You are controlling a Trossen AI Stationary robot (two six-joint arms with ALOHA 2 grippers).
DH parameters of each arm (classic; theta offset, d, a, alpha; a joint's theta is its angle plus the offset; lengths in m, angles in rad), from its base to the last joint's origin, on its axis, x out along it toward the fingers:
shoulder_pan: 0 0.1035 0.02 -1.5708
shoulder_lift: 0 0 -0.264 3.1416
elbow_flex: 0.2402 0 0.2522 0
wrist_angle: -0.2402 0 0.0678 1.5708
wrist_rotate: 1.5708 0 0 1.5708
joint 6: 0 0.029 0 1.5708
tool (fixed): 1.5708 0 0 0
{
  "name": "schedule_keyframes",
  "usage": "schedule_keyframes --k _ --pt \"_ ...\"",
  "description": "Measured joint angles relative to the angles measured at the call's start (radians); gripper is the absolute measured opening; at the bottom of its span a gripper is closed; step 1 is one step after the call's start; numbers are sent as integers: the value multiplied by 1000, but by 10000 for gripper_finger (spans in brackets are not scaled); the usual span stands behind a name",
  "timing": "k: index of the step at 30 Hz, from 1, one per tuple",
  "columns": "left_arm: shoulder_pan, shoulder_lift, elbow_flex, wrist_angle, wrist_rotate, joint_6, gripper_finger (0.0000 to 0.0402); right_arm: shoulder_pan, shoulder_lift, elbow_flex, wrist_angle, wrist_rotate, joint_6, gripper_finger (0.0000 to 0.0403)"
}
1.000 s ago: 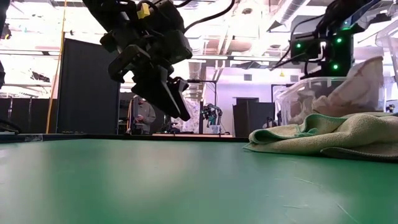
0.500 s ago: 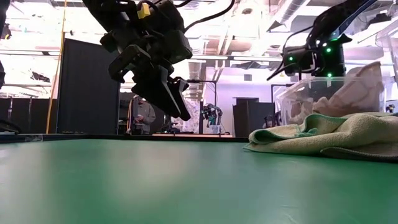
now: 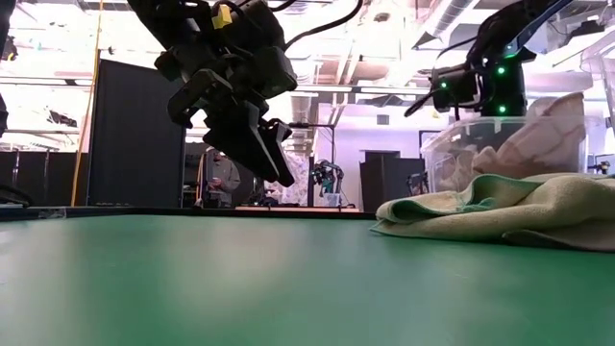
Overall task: Sort towels by color in basket
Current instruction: Put the white towel into the top transparent bin, then put the green towel into the top transparent bin
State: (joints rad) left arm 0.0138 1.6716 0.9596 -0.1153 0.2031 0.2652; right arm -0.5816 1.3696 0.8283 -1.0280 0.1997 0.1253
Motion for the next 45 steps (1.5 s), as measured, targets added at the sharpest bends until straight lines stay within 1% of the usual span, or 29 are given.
schedule_keyframes --k 5,8,10,13,17,23,27,35,39,41,45 --pt "0 0 0 -1 0 3 175 27 2 73 -84 -40 4 159" --pt "0 0 0 0 0 8 175 48 2 132 -157 -20 12 198" --pt "0 0 0 0 0 14 175 65 2 174 -204 8 21 215" --pt "0 0 0 0 0 14 175 89 2 233 -261 33 24 226" --pt "0 0 0 -2 0 14 175 122 1 305 -313 53 24 227" --pt "0 0 0 -6 0 13 175 157 0 397 -445 178 67 223" --pt "0 0 0 -6 0 12 175 173 -1 468 -517 224 98 219" --pt "0 0 0 -6 0 11 175 225 -2 607 -531 227 116 205" --pt "0 0 0 -7 0 11 175 265 -3 644 -525 222 137 192" --pt "0 0 0 -6 0 11 175 288 -3 646 -525 202 139 181" --pt "0 0 0 3 0 11 175 343 -3 646 -508 125 160 159"
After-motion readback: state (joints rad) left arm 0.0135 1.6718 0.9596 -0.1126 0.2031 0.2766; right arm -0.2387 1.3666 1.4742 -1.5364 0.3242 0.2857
